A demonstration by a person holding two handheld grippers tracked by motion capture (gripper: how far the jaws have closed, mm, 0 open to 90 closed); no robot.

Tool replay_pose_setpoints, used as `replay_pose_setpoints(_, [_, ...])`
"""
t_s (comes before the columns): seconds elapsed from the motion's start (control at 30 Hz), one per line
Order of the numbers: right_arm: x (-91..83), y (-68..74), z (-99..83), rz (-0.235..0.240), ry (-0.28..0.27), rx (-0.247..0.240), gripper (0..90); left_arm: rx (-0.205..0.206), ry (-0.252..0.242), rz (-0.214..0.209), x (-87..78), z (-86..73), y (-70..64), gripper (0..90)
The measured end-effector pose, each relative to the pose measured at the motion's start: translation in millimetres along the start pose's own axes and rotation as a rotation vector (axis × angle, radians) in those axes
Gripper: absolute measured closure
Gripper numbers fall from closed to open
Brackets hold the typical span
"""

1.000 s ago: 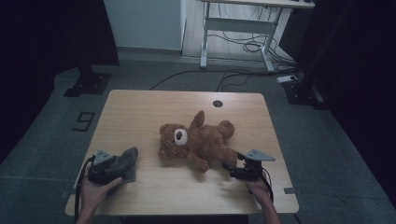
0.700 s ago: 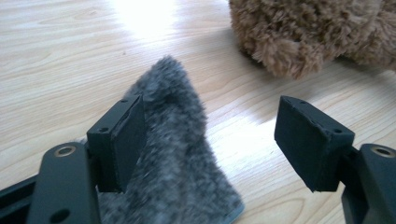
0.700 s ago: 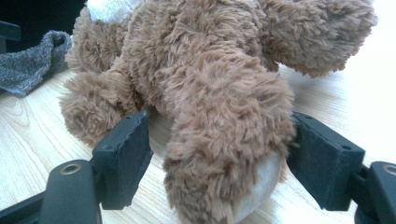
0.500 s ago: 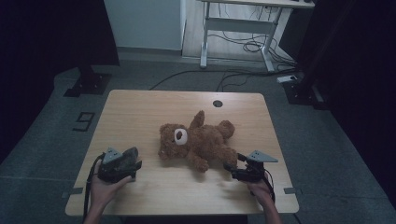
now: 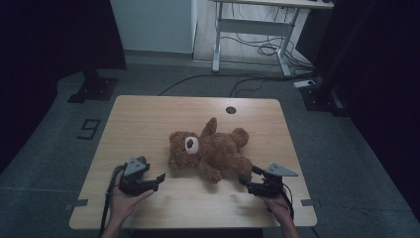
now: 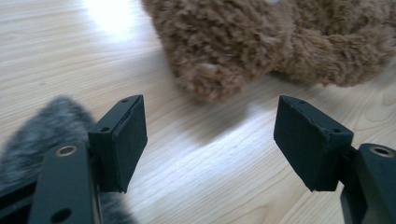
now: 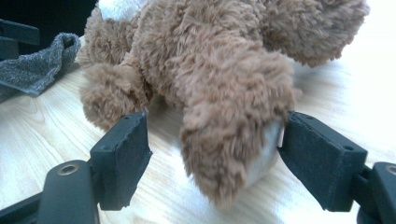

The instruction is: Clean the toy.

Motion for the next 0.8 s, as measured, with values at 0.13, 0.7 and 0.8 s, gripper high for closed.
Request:
replay_pose_setpoints(0.13, [-8.5, 1.7, -5.7, 0.005, 0.003, 0.008, 21.8, 0.014, 0.004, -0.031, 8.5, -3.6, -11.4, 25.7])
replay_pose_setpoints(0.7, [-31.9, -1.1, -33.6, -0.034, 0.084, 0.022, 19.1, 0.011, 0.063, -0.117, 18.5, -24.5, -35.8, 25.8])
replay_pose_setpoints(0.8, [-31.8, -2.0, -34.7, -0.039, 0.091, 0.019, 19.1, 0.01, 0.076, -0.12, 21.5, -27.3, -37.2, 25.8])
Point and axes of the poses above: each handheld gripper's, and its own axes: x roughly forward along the jaws, z roughly out of its top, y roughly to its left, the point moved 5 cm from there along x, roughly forward along the jaws, and after that the axes turned 14 degrees about -y, right-handed, at the moved point
